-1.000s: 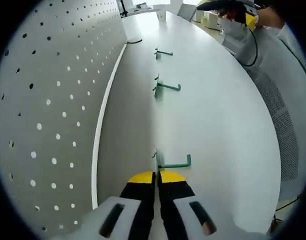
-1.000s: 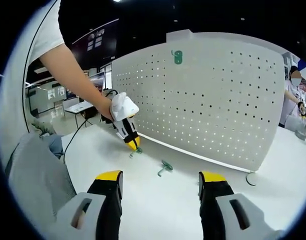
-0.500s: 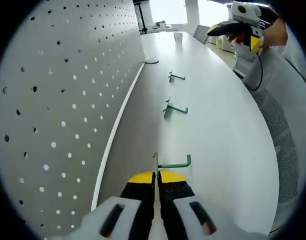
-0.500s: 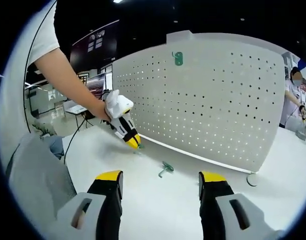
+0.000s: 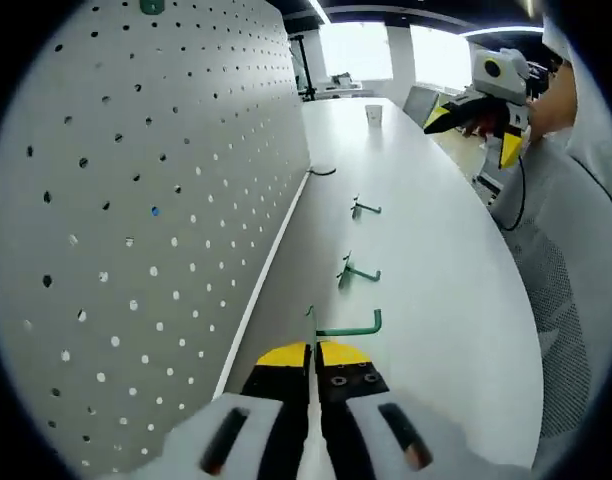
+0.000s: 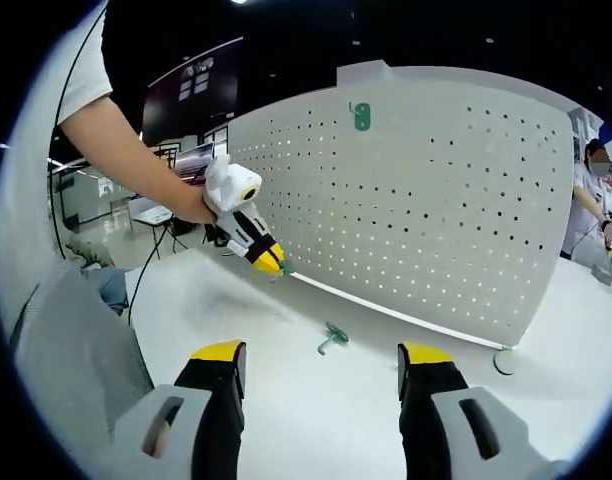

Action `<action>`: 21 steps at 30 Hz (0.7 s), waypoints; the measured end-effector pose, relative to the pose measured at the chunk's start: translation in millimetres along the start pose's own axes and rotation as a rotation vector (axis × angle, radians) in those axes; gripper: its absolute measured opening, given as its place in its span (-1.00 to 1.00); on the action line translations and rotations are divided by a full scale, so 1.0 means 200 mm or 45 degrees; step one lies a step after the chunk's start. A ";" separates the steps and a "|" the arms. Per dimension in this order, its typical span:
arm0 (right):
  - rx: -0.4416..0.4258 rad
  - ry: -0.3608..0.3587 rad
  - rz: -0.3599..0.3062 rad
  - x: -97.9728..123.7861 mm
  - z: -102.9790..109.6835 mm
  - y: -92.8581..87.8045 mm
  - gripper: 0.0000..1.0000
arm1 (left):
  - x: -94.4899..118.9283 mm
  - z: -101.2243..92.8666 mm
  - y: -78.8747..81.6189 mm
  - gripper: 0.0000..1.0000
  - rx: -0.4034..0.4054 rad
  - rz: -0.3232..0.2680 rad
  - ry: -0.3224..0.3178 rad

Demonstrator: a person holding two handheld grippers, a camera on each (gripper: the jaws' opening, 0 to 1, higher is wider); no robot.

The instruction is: Insert the hook assembly into the mounting plate slot until the hook locks in place.

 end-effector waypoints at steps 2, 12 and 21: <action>-0.004 -0.001 -0.003 0.00 0.00 0.00 0.20 | 0.02 0.00 0.03 -0.98 0.057 -0.049 0.025; -0.026 0.011 -0.047 0.00 0.00 0.02 0.20 | 0.12 0.00 0.09 -0.98 0.152 -0.170 0.132; -0.023 0.017 -0.068 0.01 0.00 0.03 0.20 | 0.18 -0.04 0.16 -0.98 0.220 -0.285 0.218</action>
Point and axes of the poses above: the point that each gripper's makers call its tool centre point, and the gripper's own axes: x roughly backward along the fingers, z roughly to its left, y roughly out of its top, the point moved 7 cm from there along x, roughly backward along the fingers, and after that the axes turned 5 degrees about y, right-handed, at the moved point
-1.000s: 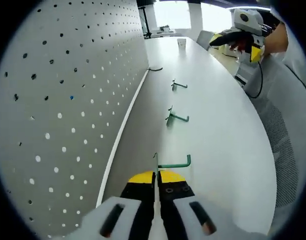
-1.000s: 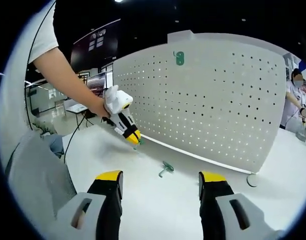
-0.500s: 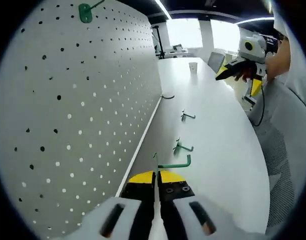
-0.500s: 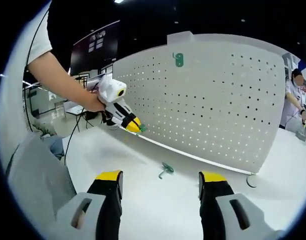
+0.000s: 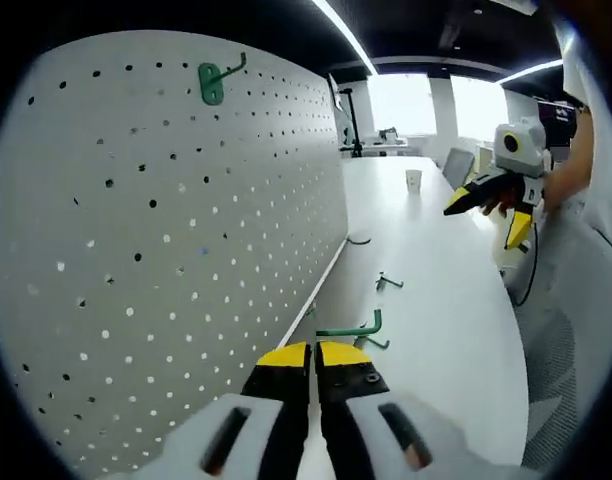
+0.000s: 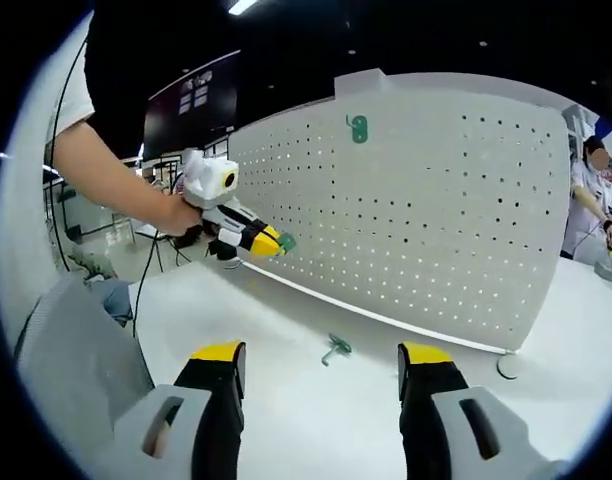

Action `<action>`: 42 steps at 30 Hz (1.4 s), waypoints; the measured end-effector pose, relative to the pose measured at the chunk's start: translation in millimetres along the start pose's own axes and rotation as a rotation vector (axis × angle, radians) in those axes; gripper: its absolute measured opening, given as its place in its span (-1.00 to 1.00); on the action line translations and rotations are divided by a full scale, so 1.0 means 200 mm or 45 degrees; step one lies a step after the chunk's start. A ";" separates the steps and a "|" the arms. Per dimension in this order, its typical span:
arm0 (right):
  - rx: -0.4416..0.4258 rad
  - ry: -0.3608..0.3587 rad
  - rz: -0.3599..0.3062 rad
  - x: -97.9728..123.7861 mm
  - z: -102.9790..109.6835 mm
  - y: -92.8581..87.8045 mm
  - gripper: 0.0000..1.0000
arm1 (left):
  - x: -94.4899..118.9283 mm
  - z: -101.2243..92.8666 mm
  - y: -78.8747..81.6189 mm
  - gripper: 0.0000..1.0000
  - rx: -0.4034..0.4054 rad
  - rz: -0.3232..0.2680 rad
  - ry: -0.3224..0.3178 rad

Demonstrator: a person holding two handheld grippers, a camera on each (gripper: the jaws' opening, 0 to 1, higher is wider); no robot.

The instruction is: Insert the hook assembly into the mounting plate slot until the hook locks in place.

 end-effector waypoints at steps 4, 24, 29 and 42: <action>-0.004 0.006 -0.022 0.01 0.00 0.01 0.20 | 0.04 -0.02 0.06 -0.98 0.073 -0.096 0.050; 0.014 0.047 -0.093 0.01 0.03 0.06 0.21 | 0.25 -0.12 0.24 -0.97 0.180 -0.412 0.179; 0.021 0.051 -0.099 0.01 0.03 0.06 0.20 | 0.29 -0.13 0.27 -0.97 0.163 -0.437 0.220; 0.009 0.064 -0.107 0.01 0.04 0.07 0.19 | 0.31 -0.16 0.27 -0.97 0.230 -0.482 0.238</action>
Point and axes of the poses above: the point that each gripper's makers call its tool centre point, and the gripper's own axes: x roughly backward along the fingers, z roughly to its left, y roughly out of its top, the point moved 7 cm from there along x, roughly backward along the fingers, and after that the axes turned 5 degrees about y, right-handed, at the moved point
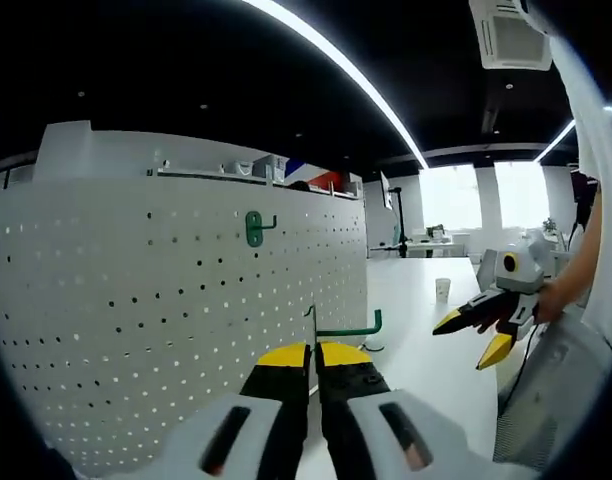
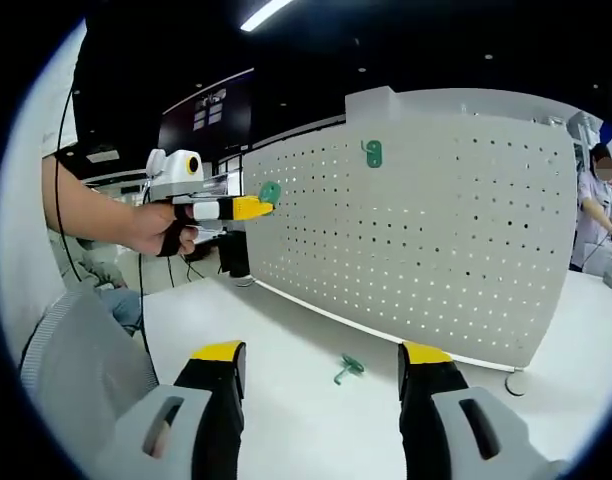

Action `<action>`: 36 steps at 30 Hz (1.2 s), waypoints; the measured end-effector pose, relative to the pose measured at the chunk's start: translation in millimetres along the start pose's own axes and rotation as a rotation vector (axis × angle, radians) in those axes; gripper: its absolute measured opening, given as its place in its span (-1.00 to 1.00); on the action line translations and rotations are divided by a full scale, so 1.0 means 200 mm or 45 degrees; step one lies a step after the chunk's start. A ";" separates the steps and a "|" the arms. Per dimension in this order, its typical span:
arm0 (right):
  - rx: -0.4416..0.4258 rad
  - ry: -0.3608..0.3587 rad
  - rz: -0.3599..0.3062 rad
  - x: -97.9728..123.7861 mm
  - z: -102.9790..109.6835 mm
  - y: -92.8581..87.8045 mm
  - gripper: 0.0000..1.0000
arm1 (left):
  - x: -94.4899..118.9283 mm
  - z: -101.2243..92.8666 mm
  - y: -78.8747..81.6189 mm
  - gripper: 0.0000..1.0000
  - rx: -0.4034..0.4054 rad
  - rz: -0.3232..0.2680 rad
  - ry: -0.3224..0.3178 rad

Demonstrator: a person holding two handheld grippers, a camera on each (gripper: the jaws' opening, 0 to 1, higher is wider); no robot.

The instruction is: Insert the hook assembly into the mounting plate slot until the hook locks in place.

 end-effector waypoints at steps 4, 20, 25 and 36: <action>-0.016 0.011 -0.036 0.00 0.00 0.02 0.19 | 0.00 0.00 0.00 -0.97 -0.004 0.007 -0.003; -0.089 0.038 -0.242 0.01 0.01 0.20 0.17 | 0.01 -0.02 0.02 -0.97 -0.010 -0.001 -0.006; -0.087 0.049 -0.261 0.01 0.01 0.21 0.16 | 0.01 -0.02 0.02 -0.97 -0.012 -0.004 -0.007; -0.070 0.084 -0.274 -0.04 0.04 0.27 0.11 | 0.00 -0.02 0.03 -0.97 -0.020 -0.005 -0.015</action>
Point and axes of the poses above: the point that each gripper's makers call its tool centre point, and the gripper's own axes: x roughly backward along the fingers, z roughly to its left, y roughly out of its top, the point moved 7 cm from there along x, roughly backward along the fingers, and after that the axes turned 5 degrees about y, right-handed, at the moved point
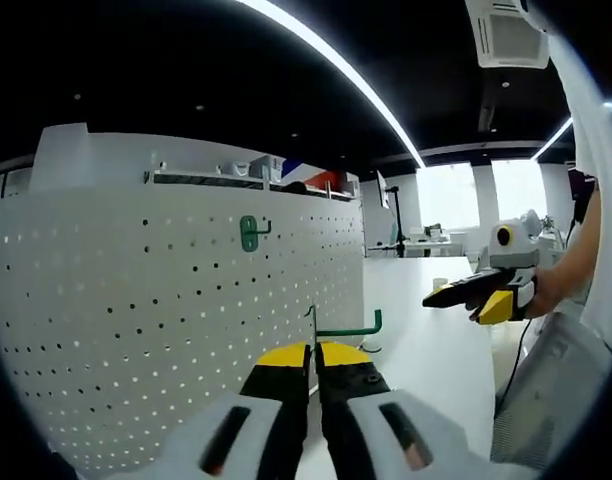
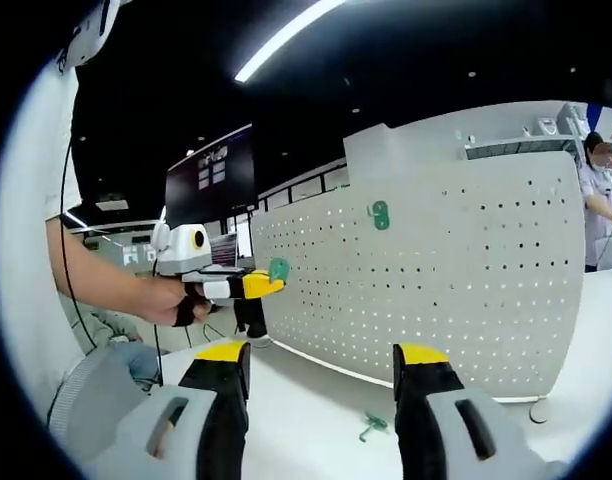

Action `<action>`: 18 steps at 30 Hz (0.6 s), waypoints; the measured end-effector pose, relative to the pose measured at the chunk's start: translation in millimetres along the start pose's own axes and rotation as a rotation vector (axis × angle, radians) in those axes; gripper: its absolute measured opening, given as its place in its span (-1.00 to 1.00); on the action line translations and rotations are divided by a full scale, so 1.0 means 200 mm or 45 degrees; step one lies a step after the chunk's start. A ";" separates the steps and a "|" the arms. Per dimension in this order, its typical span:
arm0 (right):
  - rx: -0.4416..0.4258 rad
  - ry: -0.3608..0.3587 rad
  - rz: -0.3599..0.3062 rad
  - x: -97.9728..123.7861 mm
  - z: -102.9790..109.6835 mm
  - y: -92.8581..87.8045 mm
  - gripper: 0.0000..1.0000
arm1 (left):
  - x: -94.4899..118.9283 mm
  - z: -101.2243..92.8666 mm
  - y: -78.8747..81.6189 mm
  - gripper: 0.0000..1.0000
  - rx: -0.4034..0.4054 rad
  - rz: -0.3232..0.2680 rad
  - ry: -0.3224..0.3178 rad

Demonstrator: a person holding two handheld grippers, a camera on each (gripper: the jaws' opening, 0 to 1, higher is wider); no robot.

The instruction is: Insert the hook assembly into the mounting plate slot until the hook locks in place.

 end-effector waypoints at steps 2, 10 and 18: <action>0.004 0.009 0.004 -0.01 0.00 0.00 0.11 | 0.00 0.00 0.00 -0.97 0.007 0.001 -0.003; 0.004 0.035 0.004 -0.07 0.01 0.01 0.06 | 0.00 -0.01 0.00 -0.97 0.009 -0.005 -0.007; 0.003 0.056 -0.019 -0.14 0.03 0.03 -0.06 | -0.02 -0.05 0.02 -0.96 0.031 -0.024 -0.019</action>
Point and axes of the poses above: the point that each gripper's makers call its tool centre point, and the gripper's own axes: x roughly backward along the fingers, z roughly to its left, y roughly out of its top, the point moved 7 cm from there along x, roughly backward along the fingers, and after that the axes turned 5 degrees about y, right-handed, at the moved point
